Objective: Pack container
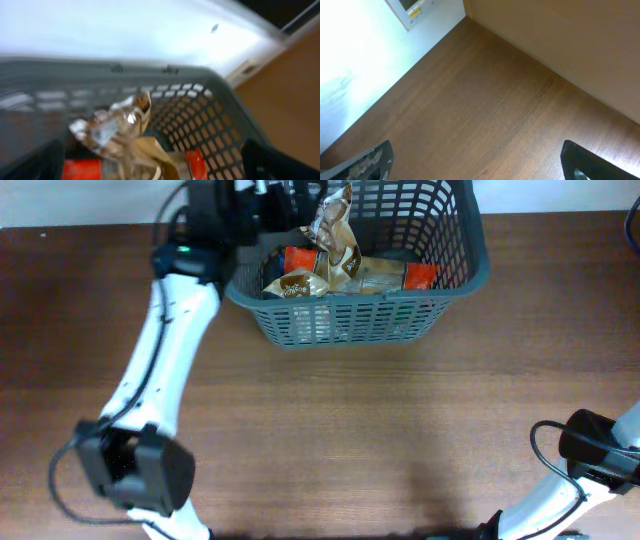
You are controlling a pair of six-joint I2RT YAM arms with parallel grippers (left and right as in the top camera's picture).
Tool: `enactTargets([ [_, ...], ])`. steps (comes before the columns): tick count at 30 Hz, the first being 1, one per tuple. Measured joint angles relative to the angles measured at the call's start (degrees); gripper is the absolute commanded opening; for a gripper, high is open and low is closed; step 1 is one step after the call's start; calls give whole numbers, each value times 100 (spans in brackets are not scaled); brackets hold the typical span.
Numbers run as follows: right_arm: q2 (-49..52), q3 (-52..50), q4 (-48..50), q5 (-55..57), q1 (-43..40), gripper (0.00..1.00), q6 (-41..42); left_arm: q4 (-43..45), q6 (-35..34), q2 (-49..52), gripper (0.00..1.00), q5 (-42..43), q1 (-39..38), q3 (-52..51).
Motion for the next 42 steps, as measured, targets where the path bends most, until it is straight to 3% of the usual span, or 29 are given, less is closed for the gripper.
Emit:
enactTargets([
  [10,0,0,0,-2,0,99,4,-2455,1130,-2833,99,-400,741,195],
  [16,0,0,-2,0,0,99,2,-4120,1340,-4446,99,-944,754,293],
  [22,0,0,0,-2,0,99,2,-5742,1394,-5396,99,-1436,754,293],
  [27,0,0,0,-2,0,99,4,-6535,973,-6067,99,-1558,754,26],
  [42,0,0,-2,-2,0,99,2,-6953,-778,-9263,99,-2249,754,-1720],
])
